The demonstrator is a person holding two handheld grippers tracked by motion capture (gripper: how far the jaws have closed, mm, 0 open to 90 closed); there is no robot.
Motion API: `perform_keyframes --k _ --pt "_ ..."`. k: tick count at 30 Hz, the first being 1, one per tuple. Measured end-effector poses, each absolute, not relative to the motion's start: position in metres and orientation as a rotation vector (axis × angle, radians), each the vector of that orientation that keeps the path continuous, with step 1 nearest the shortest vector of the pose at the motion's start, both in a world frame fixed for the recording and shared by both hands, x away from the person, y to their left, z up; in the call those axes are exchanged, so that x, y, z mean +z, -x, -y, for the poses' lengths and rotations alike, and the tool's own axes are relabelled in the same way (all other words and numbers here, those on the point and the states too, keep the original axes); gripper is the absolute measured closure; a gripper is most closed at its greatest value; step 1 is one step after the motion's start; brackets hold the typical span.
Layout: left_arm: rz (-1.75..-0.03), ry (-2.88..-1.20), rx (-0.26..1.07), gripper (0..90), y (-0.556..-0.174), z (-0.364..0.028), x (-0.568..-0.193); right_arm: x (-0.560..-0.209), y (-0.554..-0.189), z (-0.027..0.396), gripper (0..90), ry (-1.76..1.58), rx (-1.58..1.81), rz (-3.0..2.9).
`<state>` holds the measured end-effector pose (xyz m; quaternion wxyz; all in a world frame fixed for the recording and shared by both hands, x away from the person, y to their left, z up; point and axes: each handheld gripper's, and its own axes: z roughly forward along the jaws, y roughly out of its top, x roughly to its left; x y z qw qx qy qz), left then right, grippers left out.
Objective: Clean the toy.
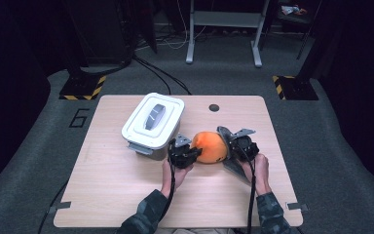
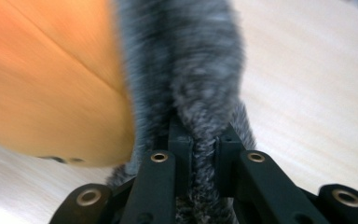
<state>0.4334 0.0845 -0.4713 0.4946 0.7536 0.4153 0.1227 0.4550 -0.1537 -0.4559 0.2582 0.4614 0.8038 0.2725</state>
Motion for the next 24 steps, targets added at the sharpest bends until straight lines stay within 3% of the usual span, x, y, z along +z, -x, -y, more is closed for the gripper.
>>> perform_keyframes --k 8,13,24 --pt "-0.997 -1.833 0.304 81.5 -0.432 -0.082 -0.469 -0.416 -0.432 0.131 81.4 -1.088 0.842 -2.159" --pt "-0.998 -1.833 0.298 81.3 -0.433 -0.082 -0.470 -0.426 -0.437 0.116 81.5 -1.067 0.786 -2.196" --pt "-0.985 -1.846 0.309 81.4 -0.433 -0.082 -0.470 -0.440 -0.445 0.133 81.5 -1.159 0.751 -2.178"
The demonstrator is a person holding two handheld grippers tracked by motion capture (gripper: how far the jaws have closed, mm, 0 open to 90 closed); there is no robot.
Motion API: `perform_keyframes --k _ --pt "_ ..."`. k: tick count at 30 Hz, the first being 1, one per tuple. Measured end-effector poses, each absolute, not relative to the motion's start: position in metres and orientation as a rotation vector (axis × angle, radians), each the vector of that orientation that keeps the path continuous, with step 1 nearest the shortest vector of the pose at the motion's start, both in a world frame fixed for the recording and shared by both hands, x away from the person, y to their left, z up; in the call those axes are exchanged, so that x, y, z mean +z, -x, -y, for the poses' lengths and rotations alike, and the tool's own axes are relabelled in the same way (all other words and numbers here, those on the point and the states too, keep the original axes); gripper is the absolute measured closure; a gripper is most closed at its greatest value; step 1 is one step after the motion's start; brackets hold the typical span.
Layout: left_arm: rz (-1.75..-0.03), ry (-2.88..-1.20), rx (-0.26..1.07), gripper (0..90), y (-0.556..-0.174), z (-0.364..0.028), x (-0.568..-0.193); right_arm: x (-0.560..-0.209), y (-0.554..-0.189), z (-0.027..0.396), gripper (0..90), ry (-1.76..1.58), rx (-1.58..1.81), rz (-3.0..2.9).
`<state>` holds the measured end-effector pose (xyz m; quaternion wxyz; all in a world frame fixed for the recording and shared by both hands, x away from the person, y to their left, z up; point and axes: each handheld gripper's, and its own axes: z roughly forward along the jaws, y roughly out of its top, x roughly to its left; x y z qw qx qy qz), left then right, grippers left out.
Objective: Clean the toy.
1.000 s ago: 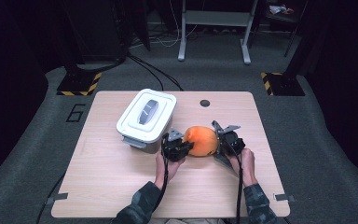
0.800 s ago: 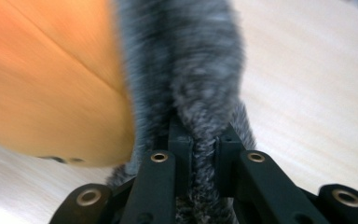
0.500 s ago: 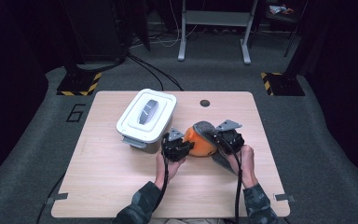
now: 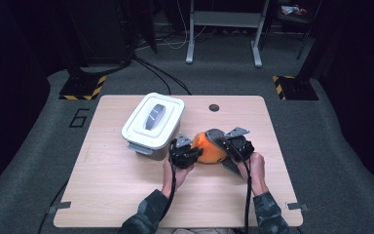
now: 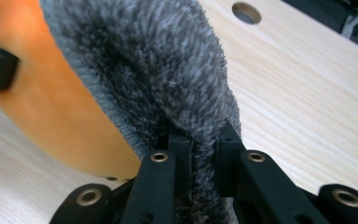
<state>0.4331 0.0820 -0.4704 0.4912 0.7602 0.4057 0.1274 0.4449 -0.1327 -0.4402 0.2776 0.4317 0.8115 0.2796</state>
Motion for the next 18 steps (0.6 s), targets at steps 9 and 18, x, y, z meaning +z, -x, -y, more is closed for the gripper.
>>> perform_keyframes --k 9,18 --pt "-0.992 -1.837 0.308 81.5 -0.433 -0.082 -0.471 -0.467 -0.459 0.147 81.5 -1.231 0.677 -2.215" --pt "-0.997 -1.837 0.305 81.4 -0.434 -0.084 -0.471 -0.483 -0.465 0.152 81.4 -1.272 0.653 -2.257"
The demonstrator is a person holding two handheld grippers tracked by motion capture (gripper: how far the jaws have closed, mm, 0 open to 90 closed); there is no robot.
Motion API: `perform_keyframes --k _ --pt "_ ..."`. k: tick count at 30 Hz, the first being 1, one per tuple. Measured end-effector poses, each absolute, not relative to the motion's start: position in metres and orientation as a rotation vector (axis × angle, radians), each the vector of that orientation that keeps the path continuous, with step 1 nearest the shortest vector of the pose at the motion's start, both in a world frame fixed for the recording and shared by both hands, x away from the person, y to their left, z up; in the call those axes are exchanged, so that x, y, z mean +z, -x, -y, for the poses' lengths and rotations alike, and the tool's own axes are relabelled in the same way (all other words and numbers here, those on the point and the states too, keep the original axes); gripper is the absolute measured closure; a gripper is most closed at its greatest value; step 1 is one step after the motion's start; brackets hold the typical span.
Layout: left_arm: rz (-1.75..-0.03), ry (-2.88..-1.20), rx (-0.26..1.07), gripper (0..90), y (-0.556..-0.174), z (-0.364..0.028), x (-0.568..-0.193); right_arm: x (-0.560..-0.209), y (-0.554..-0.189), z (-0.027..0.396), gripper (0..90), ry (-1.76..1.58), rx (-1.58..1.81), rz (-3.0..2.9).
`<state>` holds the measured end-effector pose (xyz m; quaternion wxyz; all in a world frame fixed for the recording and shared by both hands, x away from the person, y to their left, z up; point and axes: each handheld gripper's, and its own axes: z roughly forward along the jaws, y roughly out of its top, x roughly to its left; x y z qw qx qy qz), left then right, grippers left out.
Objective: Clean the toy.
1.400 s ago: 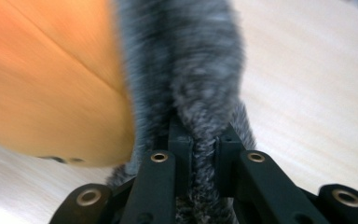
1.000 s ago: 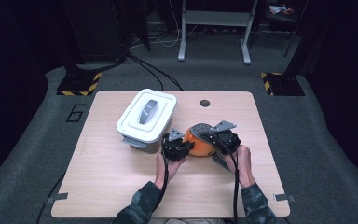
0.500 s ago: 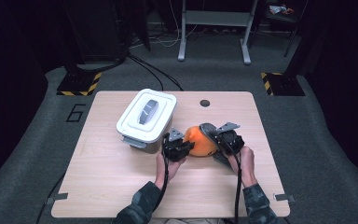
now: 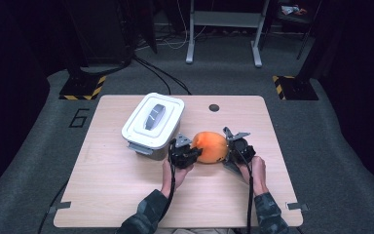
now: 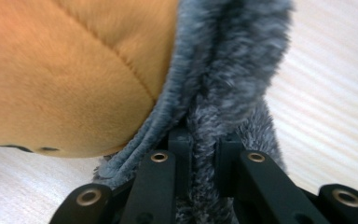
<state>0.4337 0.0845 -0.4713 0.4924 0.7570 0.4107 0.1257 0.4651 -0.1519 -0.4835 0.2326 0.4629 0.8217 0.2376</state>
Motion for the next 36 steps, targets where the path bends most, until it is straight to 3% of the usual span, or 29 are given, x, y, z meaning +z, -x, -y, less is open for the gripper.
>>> perform_keyframes --k 9,16,18,24,27,31,36 --pt "-0.995 -1.840 0.307 81.4 -0.433 -0.084 -0.471 -0.425 -0.439 0.145 81.5 -1.159 0.802 -2.145" --pt "-0.978 -1.853 0.332 78.3 -0.433 -0.084 -0.469 -0.432 -0.442 0.125 81.5 -1.117 0.768 -2.202" --pt "-0.968 -1.861 0.338 75.5 -0.432 -0.084 -0.469 -0.433 -0.443 0.125 81.6 -1.132 0.774 -2.197" --pt "-0.942 -1.947 0.420 51.2 -0.428 -0.080 -0.468 -0.435 -0.446 0.129 81.6 -1.144 0.779 -2.188" --pt "-0.949 -1.962 0.440 45.2 -0.428 -0.078 -0.473 -0.435 -0.446 0.129 81.6 -1.154 0.781 -2.185" --pt "-0.919 -1.980 0.474 49.2 -0.430 -0.075 -0.476 -0.436 -0.446 0.129 81.6 -1.148 0.783 -2.178" --pt "-0.907 -2.004 0.519 71.8 -0.430 -0.071 -0.478 -0.437 -0.447 0.130 81.6 -1.137 0.785 -2.186"
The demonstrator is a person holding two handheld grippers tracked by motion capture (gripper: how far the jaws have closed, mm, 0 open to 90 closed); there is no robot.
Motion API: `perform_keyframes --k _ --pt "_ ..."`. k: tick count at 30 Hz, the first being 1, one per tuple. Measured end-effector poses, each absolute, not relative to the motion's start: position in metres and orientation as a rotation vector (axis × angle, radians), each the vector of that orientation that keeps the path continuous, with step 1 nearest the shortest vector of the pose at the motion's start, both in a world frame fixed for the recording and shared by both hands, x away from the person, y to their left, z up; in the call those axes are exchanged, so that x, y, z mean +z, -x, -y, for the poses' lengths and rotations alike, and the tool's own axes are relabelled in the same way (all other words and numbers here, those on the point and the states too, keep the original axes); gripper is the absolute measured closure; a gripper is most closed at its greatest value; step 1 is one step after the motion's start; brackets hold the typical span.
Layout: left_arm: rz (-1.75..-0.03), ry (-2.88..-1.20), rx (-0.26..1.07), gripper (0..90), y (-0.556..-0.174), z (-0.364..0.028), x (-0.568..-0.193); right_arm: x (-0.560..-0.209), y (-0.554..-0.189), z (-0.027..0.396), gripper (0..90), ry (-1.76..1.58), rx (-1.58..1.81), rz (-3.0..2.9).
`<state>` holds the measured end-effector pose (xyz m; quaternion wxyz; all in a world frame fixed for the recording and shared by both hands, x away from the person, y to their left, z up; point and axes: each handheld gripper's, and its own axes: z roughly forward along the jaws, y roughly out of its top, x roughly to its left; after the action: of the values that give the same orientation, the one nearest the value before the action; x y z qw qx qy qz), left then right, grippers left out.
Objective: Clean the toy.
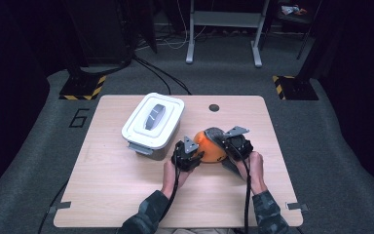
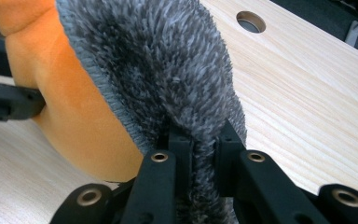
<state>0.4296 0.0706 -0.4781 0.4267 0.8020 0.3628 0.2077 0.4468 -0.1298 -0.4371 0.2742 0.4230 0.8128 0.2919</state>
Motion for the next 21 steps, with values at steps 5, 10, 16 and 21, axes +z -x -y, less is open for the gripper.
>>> perform_keyframes --k 5,10,16,21 --pt "-0.909 -1.985 0.492 80.5 -0.430 -0.073 -0.476 -0.433 -0.445 0.135 81.5 -1.146 0.802 -2.170" --pt "-0.936 -1.953 0.426 81.9 -0.431 -0.077 -0.473 -0.422 -0.439 0.139 81.5 -1.138 0.833 -2.146" --pt "-0.958 -1.910 0.342 82.0 -0.427 -0.077 -0.463 -0.413 -0.430 0.131 81.5 -1.069 0.852 -2.155" --pt "-0.965 -1.908 0.337 81.8 -0.429 -0.076 -0.465 -0.424 -0.435 0.116 81.6 -1.014 0.746 -2.185"
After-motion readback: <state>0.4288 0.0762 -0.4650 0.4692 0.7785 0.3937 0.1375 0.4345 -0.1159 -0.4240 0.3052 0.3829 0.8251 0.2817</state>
